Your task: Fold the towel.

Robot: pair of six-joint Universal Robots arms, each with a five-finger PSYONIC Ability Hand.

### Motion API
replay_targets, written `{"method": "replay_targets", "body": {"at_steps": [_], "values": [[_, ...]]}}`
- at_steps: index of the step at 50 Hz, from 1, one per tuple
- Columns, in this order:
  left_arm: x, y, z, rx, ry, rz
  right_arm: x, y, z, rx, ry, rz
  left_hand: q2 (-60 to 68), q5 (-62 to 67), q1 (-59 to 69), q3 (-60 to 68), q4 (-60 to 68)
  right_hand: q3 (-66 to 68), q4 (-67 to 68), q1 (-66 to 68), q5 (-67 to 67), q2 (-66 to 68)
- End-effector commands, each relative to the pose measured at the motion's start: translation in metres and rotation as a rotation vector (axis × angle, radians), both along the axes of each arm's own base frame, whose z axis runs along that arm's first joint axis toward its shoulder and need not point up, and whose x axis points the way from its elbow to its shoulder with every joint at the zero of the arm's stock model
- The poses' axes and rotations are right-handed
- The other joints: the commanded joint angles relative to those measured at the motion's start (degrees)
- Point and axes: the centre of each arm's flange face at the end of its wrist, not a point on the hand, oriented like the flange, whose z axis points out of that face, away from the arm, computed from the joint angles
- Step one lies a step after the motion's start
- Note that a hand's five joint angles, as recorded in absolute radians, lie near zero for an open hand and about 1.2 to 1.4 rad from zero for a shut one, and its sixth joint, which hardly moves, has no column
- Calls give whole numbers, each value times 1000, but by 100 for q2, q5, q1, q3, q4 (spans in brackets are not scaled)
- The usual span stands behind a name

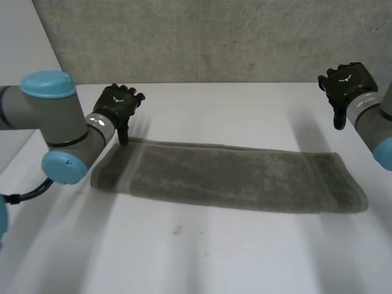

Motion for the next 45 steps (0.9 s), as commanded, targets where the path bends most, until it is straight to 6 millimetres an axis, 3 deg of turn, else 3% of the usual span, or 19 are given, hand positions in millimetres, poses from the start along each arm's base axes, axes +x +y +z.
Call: {"method": "replay_targets", "body": {"at_steps": [1, 5, 10, 21, 30, 32, 33, 35, 36, 38, 41, 43, 45], "values": [[15, 38, 9, 31, -8, 10, -4, 49, 0, 75, -22, 69, 38, -157, -2, 35, 34, -414, -493, -326, -353, -473], [21, 53, 10, 17, 3, 11, -12, 67, -15, 147, -16, 75, 38, -157, -2, 35, 34, -414, -493, -326, -353, -473], [29, 74, 9, -26, 37, 18, -34, 91, -53, 278, -24, 63, 38, -157, -2, 35, 34, -414, -493, -326, -353, -473], [36, 88, -7, 24, 100, 37, -50, 117, -90, 290, -34, 38, 38, -157, -2, 35, 34, -414, -493, -326, -353, -473], [38, 88, -11, 50, 161, 53, -57, 113, -114, 307, 34, 23, 38, -157, -2, 35, 34, 554, 474, 641, 614, 494], [38, 89, -13, 56, 159, 52, -62, 107, -121, 304, 68, 14, 38, -157, -2, 35, 34, 2559, 2480, 2647, 2619, 2500], [38, 89, -13, 56, 159, 52, -62, 107, -121, 304, 69, 14, 38, -157, -2, 35, 34, 2572, 2493, 2660, 2632, 2512], [38, 89, -14, 59, 158, 52, -73, 96, -126, 289, 108, -11, 38, -157, -2, 35, 34, 4481, 4402, 4569, 4541, 4421], [38, 89, -14, 59, 158, 52, -73, 96, -126, 289, 108, -11, 38, -157, -2, 35, 34, 4490, 4410, 4578, 4550, 4430], [40, 89, -15, 62, 158, 57, -90, 84, -129, 282, 158, -55, 38, -157, -2, 35, 34, 6579, 6500, 6667, 6639, 6520], [41, 88, -15, 62, 158, 62, -102, 77, -127, 267, 189, -94, 38, -157, -2, 35, 34, 6586, 6507, 6674, 6647, 6527], [43, 87, -13, 58, 159, 68, -131, 64, -118, 233, 232, -185, 38, -157, -2, 35, 34, 6586, 6507, 6674, 6647, 6527], [43, 87, -13, 57, 160, 69, -141, 58, -111, 208, 245, -214, 38, -157, -2, 35, 34, 6586, 6507, 6674, 6647, 6527]]}}
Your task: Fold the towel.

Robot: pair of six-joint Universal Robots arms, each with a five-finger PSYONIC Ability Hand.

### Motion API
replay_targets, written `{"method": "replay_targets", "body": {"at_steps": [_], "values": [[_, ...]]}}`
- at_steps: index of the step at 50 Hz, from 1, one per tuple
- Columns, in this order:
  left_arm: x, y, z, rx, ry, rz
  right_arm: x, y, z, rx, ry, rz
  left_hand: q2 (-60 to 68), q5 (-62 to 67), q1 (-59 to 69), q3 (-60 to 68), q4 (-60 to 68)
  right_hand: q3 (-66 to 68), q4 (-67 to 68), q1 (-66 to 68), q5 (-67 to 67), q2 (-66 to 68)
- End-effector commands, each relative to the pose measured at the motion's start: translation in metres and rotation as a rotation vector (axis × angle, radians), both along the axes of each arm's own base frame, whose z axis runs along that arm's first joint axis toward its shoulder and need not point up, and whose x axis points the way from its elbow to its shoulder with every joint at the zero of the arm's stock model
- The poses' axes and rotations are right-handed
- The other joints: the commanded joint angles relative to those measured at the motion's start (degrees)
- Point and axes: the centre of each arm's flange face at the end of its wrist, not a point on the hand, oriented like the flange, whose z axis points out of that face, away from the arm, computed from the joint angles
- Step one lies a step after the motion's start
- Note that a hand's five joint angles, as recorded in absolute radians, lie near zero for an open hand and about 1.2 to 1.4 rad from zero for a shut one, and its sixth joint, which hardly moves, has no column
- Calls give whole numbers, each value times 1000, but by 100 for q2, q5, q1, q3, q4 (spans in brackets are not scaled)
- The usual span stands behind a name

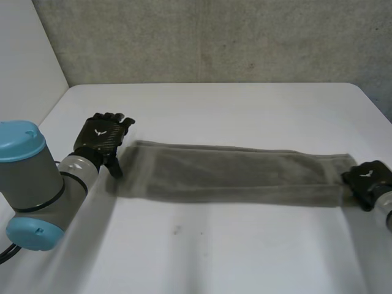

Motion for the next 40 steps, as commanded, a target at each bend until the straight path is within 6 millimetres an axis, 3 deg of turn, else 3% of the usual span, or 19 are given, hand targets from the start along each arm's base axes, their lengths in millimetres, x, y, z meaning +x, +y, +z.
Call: {"method": "replay_targets", "body": {"at_steps": [1, 8, 14, 15, 16, 18, 19, 21, 22, 24, 25, 27, 28, 30, 31, 34, 35, 37, 40], "values": [[4, -2, 1, -3, -1, 14, -59, -33, 24, -104, 126, -152, 54, -145, -2, 41, 42, 406, 307, 477, 331, 405], [6, -3, 1, -2, -2, 21, -75, -54, 48, -195, 173, -184, 54, -145, -2, 41, 42, 406, 307, 477, 331, 405], [9, -3, -2, 9, -4, 29, -67, -69, 75, -288, 195, -167, 54, -145, -2, 41, 42, 406, 307, 477, 331, 405], [10, -3, -2, 9, -4, 30, -44, -69, 82, -313, 184, -123, 54, -145, -2, 41, 42, 406, 307, 477, 331, 405], [10, -3, -2, 9, -4, 30, -44, -69, 82, -314, 184, -123, 54, -145, -2, 41, 42, 406, 307, 477, 331, 405], [10, -3, -2, 9, -4, 30, 25, -59, 98, -385, 161, 15, 54, -145, -2, 41, 42, 406, 307, 477, 331, 405], [10, -3, -2, 9, -4, 30, 25, -59, 98, -385, 161, 16, 54, -145, -2, 41, 42, 406, 307, 477, 331, 405], [10, -4, -1, 7, -4, 34, 87, -39, 110, -442, 133, 135, 54, -145, -2, 41, 42, 406, 307, 477, 331, 405], [10, -4, -1, 7, -4, 34, 87, -39, 110, -442, 133, 135, 54, -145, -2, 41, 42, 406, 307, 477, 331, 405], [10, -4, -1, 7, -4, 34, 147, -12, 110, -470, 93, 273, 54, -145, -2, 41, 42, 406, 307, 477, 331, 405], [10, -4, -1, 7, -4, 34, 148, -12, 110, -470, 93, 274, 54, -145, -2, 41, 42, 406, 307, 477, 331, 405], [10, -4, -1, 7, -4, 35, 209, 26, 105, -484, 40, 437, 54, -145, -2, 41, 42, 406, 307, 477, 331, 405], [10, -4, -1, 7, -4, 35, 209, 26, 105, -484, 40, 437, 54, -145, -2, 41, 42, 406, 307, 477, 331, 405], [10, -3, -2, 10, -5, 34, 253, 61, 92, -473, -4, 566, 54, -145, -2, 41, 42, 406, 307, 477, 331, 405], [10, -3, -2, 10, -5, 34, 253, 61, 92, -473, -4, 566, 54, -145, -2, 41, 42, 406, 307, 477, 331, 405], [10, -3, -3, 11, -6, 34, 291, 103, 61, -417, -30, 701, 54, -145, -2, 41, 42, 406, 307, 477, 331, 405], [10, -3, -3, 11, -6, 34, 291, 103, 60, -417, -30, 702, 54, -145, -2, 41, 42, 406, 307, 477, 331, 405], [10, -3, -3, 8, -5, 34, 306, 124, 36, -370, -9, 765, 54, -145, -2, 41, 42, 406, 307, 477, 331, 405], [10, -3, -3, 8, -5, 34, 307, 133, 18, -324, 24, 788, 54, -145, -2, 41, 42, 406, 307, 477, 331, 405]]}}
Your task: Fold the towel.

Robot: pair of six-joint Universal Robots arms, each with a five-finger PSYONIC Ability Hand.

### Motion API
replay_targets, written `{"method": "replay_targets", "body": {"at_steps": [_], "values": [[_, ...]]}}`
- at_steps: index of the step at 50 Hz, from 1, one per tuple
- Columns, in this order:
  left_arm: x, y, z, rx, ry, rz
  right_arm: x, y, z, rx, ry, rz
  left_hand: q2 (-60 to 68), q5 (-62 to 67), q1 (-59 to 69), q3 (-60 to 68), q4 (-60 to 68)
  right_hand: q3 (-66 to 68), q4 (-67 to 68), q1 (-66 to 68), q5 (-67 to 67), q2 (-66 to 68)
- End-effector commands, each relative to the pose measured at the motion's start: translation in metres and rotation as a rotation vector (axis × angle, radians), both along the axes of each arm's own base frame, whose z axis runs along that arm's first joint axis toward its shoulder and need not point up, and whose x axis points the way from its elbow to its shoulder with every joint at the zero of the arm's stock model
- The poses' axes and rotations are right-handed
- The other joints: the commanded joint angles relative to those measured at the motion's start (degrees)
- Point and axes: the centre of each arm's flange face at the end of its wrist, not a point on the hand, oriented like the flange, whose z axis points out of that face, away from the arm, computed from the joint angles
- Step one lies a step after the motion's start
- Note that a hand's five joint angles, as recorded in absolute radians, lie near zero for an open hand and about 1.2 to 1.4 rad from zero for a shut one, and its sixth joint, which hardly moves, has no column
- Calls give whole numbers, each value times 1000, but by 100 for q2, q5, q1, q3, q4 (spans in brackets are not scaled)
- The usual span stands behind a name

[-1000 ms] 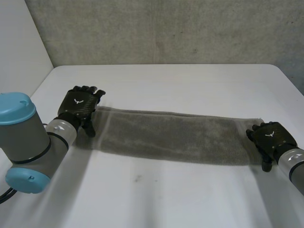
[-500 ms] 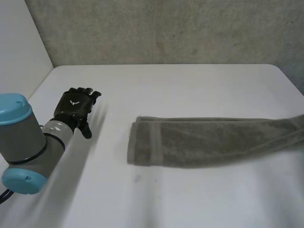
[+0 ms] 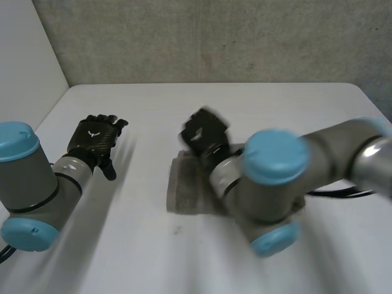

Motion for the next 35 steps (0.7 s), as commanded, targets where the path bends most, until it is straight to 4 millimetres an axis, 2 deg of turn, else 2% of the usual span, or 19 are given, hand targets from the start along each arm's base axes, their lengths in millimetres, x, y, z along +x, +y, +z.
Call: {"method": "replay_targets", "body": {"at_steps": [1, 2, 3, 4, 5, 6, 8, 9, 13, 17, 19, 21, 24, 25, 27, 28, 30, 33, 35], "values": [[0, 0, -1, -2, 0, 0, 23, 40, -52, 81, 101, 103, 54, -144, -2, 41, 42, 313, 306, 413, 329, 401], [0, 0, -1, -2, 0, 0, 22, 42, -54, 93, 118, 107, 54, -144, -2, 41, 42, -580, -587, -480, -564, -492], [0, 0, -1, -2, 0, 0, 20, 42, -53, 107, 120, 103, 54, -144, -2, 41, 42, -2338, -2345, -2238, -2322, -2250], [0, 0, -1, -2, 0, 0, 20, 42, -53, 107, 120, 103, 54, -144, -2, 41, 42, -2355, -2362, -2255, -2339, -2268], [0, 0, 0, -3, 1, -2, 17, 41, -46, 114, 114, 94, 54, -144, -2, 41, 42, -3721, -3728, -3621, -3705, -3633], [0, 0, 0, -3, 1, -2, 17, 41, -46, 114, 114, 94, 54, -144, -2, 41, 42, -3735, -3742, -3635, -3719, -3647], [-1, 0, -1, -3, 1, -2, 10, 38, -27, 120, 81, 79, 54, -144, -2, 41, 42, -5360, -5367, -5259, -5343, -5272], [-1, 0, -1, -3, 1, -2, 10, 38, -27, 120, 81, 79, 54, -144, -2, 41, 42, -5367, -5373, -5266, -5350, -5279], [-1, 0, 0, -9, 3, -5, -8, 22, 4, 171, -47, 41, 54, -144, -2, 41, 42, -6687, -6694, -6587, -6671, -6599], [-1, -1, 0, -15, 3, -4, -23, 10, 27, 237, -169, 13, 54, -144, -2, 41, 42, -6687, -6694, -6587, -6671, -6599], [-2, 0, 0, -14, 2, -5, -41, 0, 42, 314, -287, -32, 54, -144, -2, 41, 42, -6687, -6694, -6587, -6671, -6599], [-2, 0, 0, -14, 2, -5, -52, -5, 46, 355, -335, -64, 54, -144, -2, 41, 42, -6687, -6694, -6587, -6671, -6599], [-4, 2, 0, -14, 2, -11, -78, -16, 44, 438, -387, -146, 54, -144, -2, 41, 42, -6687, -6694, -6587, -6671, -6599], [-4, 2, 0, -14, 2, -11, -78, -16, 44, 439, -387, -146, 54, -144, -2, 41, 42, -6687, -6694, -6587, -6671, -6599], [-6, 3, 1, -18, 4, -20, -104, -22, 30, 530, -374, -231, 54, -144, -2, 41, 42, -6687, -6694, -6587, -6671, -6599], [-6, 3, 1, -18, 4, -20, -104, -22, 30, 530, -374, -231, 54, -144, -2, 41, 42, -6687, -6694, -6587, -6671, -6599], [-8, 5, 1, -18, 4, -27, -125, -23, 8, 609, -335, -292, 54, -144, -2, 41, 42, -6687, -6694, -6587, -6671, -6599], [-10, 6, 1, -18, 4, -33, -135, -23, -3, 640, -320, -316, 54, -144, -2, 41, 42, -6687, -6694, -6587, -6671, -6599], [-13, 9, 1, -18, 4, -42, -153, -25, -20, 690, -310, -351, 54, -144, -2, 41, 42, -6682, -6689, -6582, -6666, -6594]]}}
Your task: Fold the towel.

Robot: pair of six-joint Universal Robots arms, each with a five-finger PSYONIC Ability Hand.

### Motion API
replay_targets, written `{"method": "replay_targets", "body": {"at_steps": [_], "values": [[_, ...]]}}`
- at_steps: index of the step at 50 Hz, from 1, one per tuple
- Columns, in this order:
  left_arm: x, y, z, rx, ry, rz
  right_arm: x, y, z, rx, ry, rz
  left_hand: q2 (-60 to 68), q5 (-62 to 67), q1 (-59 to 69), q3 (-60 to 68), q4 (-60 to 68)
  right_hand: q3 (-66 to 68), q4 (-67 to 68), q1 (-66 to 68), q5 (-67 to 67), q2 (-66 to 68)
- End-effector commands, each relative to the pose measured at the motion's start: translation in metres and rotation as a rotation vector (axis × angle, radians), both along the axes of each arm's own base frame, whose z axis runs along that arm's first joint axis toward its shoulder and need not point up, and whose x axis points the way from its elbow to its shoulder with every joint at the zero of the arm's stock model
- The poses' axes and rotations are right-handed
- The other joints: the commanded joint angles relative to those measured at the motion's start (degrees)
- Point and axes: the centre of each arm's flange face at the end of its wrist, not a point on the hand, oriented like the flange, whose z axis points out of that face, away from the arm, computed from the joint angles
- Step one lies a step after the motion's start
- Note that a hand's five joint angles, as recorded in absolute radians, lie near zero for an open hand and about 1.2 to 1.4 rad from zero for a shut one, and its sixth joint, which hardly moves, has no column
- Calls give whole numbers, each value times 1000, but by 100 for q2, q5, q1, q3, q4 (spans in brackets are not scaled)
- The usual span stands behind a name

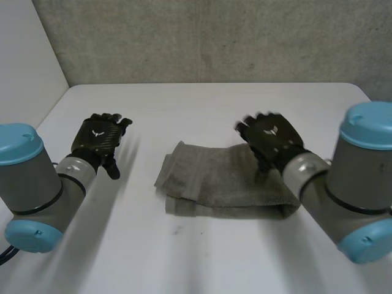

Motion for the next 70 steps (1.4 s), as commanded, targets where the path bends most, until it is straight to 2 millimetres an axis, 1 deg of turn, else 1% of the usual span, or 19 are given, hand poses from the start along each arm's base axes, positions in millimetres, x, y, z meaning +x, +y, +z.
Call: {"method": "replay_targets", "body": {"at_steps": [1, 4, 14, 23, 26, 28, 29, 33, 36, 39, 40, 41, 42, 43, 46, 48, 54, 63, 70], "values": [[-6, 5, 0, -1, 0, -22, -48, -3, -48, 183, 63, -74, 55, -144, -2, 41, 42, -392, -493, -318, -347, -478], [-7, 6, 0, 1, 0, -25, -60, -6, -61, 209, 64, -92, 55, -144, -2, 41, 42, 112, 12, 186, 158, 27], [-7, 6, 0, 1, 0, -23, -83, -30, -75, 88, 174, -144, 55, -144, -2, 41, 42, 6594, 6494, 6668, 6640, 6508], [-6, 5, 1, -2, 1, -19, -70, -47, -31, -113, 185, -147, 55, -144, -2, 41, 42, 6599, 6499, 6673, 6645, 6514], [-6, 5, 2, -7, 2, -19, -28, -31, -7, -204, 138, -23, 55, -144, -2, 41, 42, 6599, 6499, 6673, 6645, 6514], [-7, 4, 5, -13, 3, -17, 24, 2, -3, -240, 111, 155, 55, -144, -2, 41, 42, 6599, 6499, 6673, 6645, 6514], [-7, 4, 5, -13, 3, -17, 25, 2, -3, -240, 111, 156, 55, -144, -2, 41, 42, 6599, 6499, 6673, 6645, 6514], [-7, 4, 17, -47, 16, -17, 79, 53, -31, -232, 186, 397, 55, -144, -2, 41, 42, 6599, 6499, 6673, 6645, 6514], [-8, 4, 27, -74, 32, -18, 91, 81, -63, -199, 334, 543, 55, -144, -2, 41, 42, 6599, 6499, 6673, 6645, 6514], [-11, 2, 40, -92, 75, -14, 91, 85, -77, -211, 446, 587, 55, -144, -2, 41, 42, 6439, 6338, 6513, 6484, 6353], [-13, 1, 45, -96, 105, -12, 92, 81, -72, -227, 442, 565, 55, -144, -2, 41, 42, 3423, 3323, 3497, 3468, 3337], [-13, 1, 45, -96, 105, -12, 92, 81, -72, -228, 442, 565, 55, -144, -2, 41, 42, 3393, 3292, 3467, 3438, 3307], [-16, 0, 51, -105, 136, -9, 94, 76, -62, -229, 395, 521, 55, -144, -2, 41, 42, -155, -255, -81, -109, -240], [-19, 0, 56, -107, 164, -4, 94, 68, -50, -212, 305, 464, 55, -144, -2, 41, 42, -401, -501, -327, -355, -486], [-22, 0, 60, -104, 181, 3, 90, 57, -36, -177, 192, 396, 55, -144, -2, 41, 42, -401, -501, -327, -355, -486], [-28, 1, 65, -92, 194, 14, 68, 33, 2, -96, -29, 252, 55, -144, -2, 41, 42, -401, -501, -327, -355, -486], [-57, 16, 62, -35, 199, -50, 25, 11, 22, 80, -288, 79, 55, -144, -2, 41, 42, -401, -501, -327, -355, -486], [-105, 50, 7, 176, 208, -163, 5, -14, -19, 248, -177, -31, 93, -106, 37, 80, 81, -401, -501, -327, -355, -486], [-114, 56, -37, 274, 154, -173, 7, -19, -51, 329, -116, -39, 177, -22, 120, 163, 164, -401, -501, -327, -355, -486]]}}
